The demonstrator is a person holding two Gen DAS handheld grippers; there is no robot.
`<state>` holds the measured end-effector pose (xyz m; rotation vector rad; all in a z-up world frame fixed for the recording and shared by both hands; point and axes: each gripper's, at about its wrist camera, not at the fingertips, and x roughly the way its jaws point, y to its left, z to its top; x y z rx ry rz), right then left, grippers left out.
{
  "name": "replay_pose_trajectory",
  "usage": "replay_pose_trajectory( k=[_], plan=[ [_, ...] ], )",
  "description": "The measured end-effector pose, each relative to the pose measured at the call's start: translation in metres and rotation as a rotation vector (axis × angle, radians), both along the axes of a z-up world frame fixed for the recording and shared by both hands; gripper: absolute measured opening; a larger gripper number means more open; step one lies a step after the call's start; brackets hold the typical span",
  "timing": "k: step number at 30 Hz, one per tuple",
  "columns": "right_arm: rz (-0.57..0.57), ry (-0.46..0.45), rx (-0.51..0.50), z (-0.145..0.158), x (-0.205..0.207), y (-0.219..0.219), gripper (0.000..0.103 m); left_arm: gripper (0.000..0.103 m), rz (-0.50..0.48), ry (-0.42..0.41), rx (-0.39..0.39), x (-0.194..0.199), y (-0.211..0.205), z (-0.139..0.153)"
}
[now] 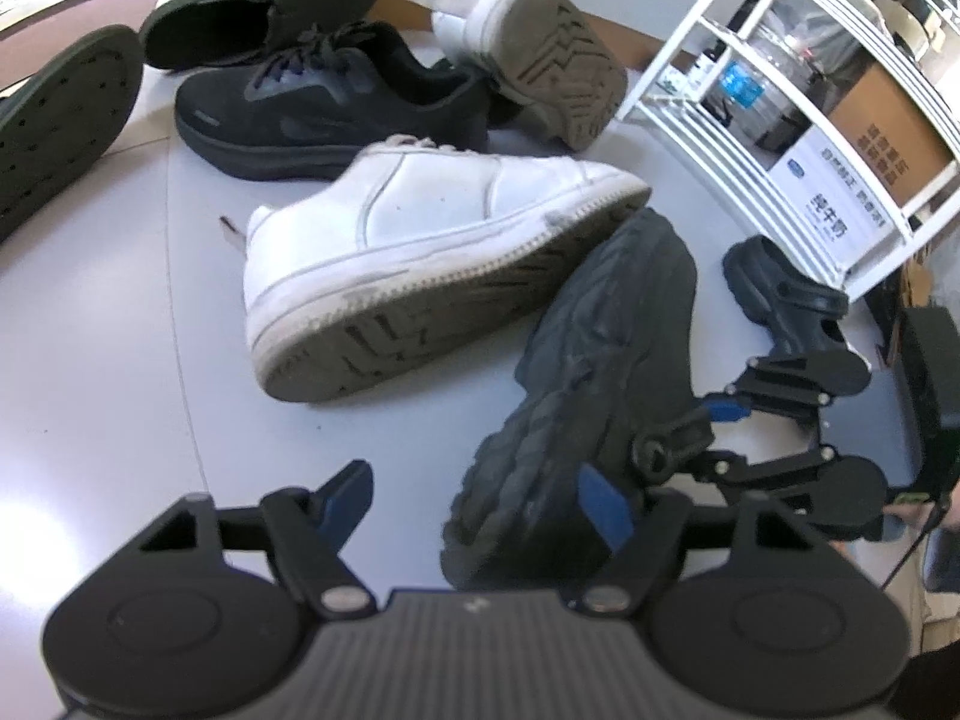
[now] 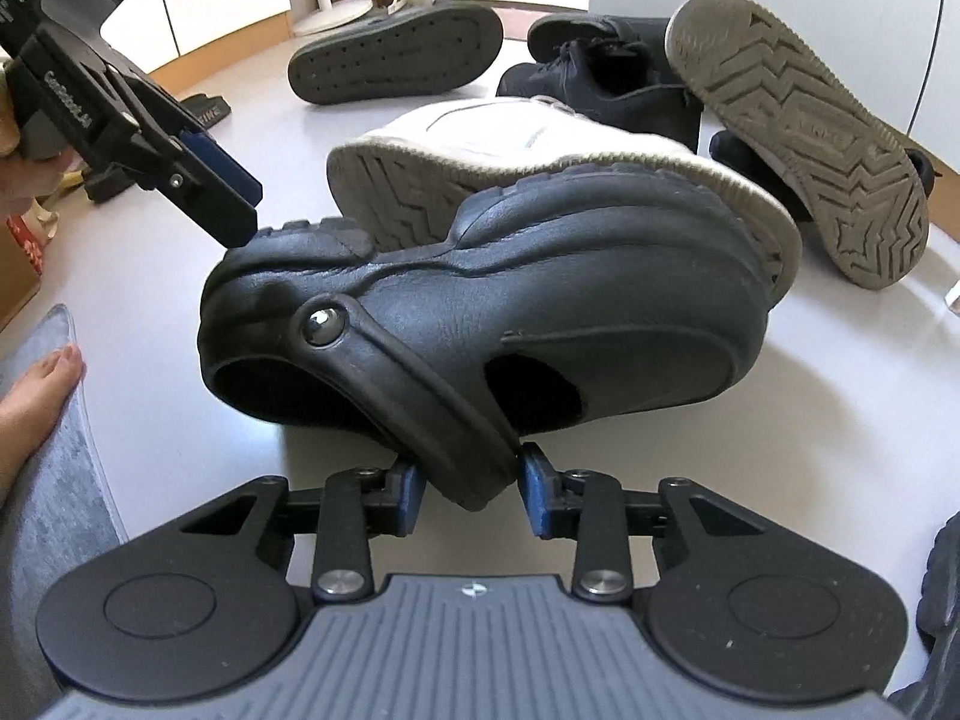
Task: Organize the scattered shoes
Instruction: 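Carry the dark grey clog with the right tool toward the black clog by the rack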
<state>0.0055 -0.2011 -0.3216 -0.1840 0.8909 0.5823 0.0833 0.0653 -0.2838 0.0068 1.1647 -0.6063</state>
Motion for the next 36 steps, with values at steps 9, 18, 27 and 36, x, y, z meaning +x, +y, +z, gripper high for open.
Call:
replay_pose_trajectory(
  k=[9,18,27,36],
  plan=[
    [-0.093,-0.001,0.000,0.012,-0.007,-0.010,0.026,0.077,0.001,-0.001,-0.006,0.003,0.000,-0.001],
    [-0.166,-0.005,-0.016,0.023,-0.013,-0.029,0.022,0.077,0.000,-0.005,-0.004,0.000,-0.002,0.001],
    [-0.234,-0.001,-0.052,0.029,-0.022,-0.047,0.018,0.077,-0.003,-0.001,0.003,0.004,-0.003,-0.001],
    [-0.310,-0.011,-0.077,0.035,-0.034,-0.065,0.016,0.077,-0.010,0.002,0.005,0.004,-0.005,-0.002]
  ],
)
